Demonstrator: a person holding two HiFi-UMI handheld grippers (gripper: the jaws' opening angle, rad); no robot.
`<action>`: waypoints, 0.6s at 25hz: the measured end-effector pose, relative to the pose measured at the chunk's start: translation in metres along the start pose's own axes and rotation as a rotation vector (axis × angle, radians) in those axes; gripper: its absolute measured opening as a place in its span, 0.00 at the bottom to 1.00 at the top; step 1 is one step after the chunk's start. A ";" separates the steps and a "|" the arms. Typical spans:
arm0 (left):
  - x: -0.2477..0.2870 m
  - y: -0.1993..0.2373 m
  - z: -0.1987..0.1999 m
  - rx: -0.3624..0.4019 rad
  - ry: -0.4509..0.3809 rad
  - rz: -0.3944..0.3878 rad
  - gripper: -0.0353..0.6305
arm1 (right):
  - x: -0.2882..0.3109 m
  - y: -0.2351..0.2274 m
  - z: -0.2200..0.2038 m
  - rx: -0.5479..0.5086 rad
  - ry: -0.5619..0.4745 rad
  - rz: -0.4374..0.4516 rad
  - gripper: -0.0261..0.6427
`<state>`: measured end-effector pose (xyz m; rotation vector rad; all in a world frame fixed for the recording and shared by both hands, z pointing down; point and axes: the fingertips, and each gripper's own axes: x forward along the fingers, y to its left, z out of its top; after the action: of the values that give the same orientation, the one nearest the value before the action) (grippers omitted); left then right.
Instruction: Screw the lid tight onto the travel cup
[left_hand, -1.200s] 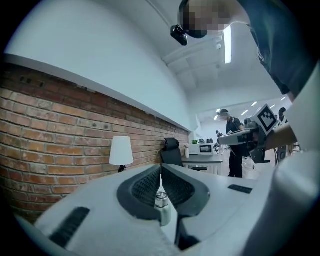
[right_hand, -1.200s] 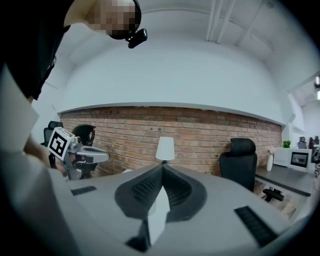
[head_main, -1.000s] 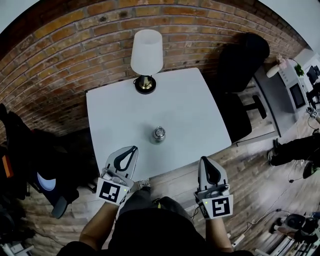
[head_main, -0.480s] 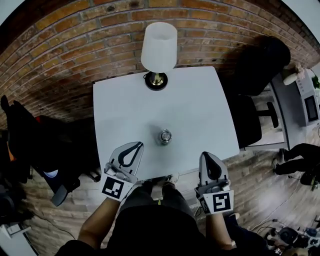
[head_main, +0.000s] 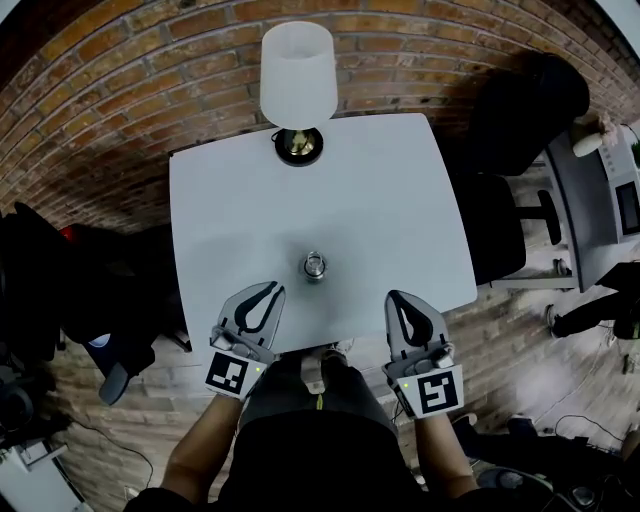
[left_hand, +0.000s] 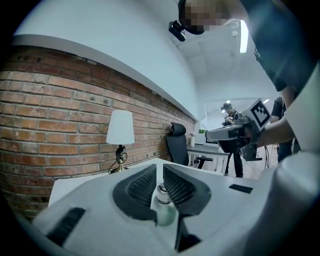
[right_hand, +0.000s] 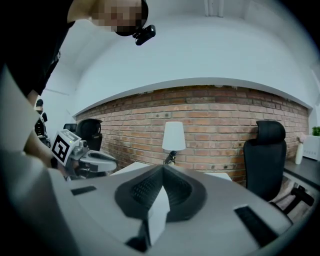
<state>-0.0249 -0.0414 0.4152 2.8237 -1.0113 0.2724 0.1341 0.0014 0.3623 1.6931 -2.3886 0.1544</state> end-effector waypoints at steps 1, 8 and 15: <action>0.004 -0.001 -0.005 -0.001 0.008 -0.008 0.10 | 0.003 0.000 -0.003 -0.001 0.000 0.010 0.06; 0.029 -0.008 -0.055 -0.036 0.078 -0.067 0.31 | 0.030 0.014 -0.023 -0.029 0.002 0.107 0.06; 0.061 -0.014 -0.101 -0.001 0.097 -0.139 0.45 | 0.065 0.035 -0.048 -0.064 0.027 0.247 0.15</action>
<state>0.0177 -0.0498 0.5261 2.8319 -0.7917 0.3888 0.0856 -0.0372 0.4251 1.3560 -2.5465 0.1361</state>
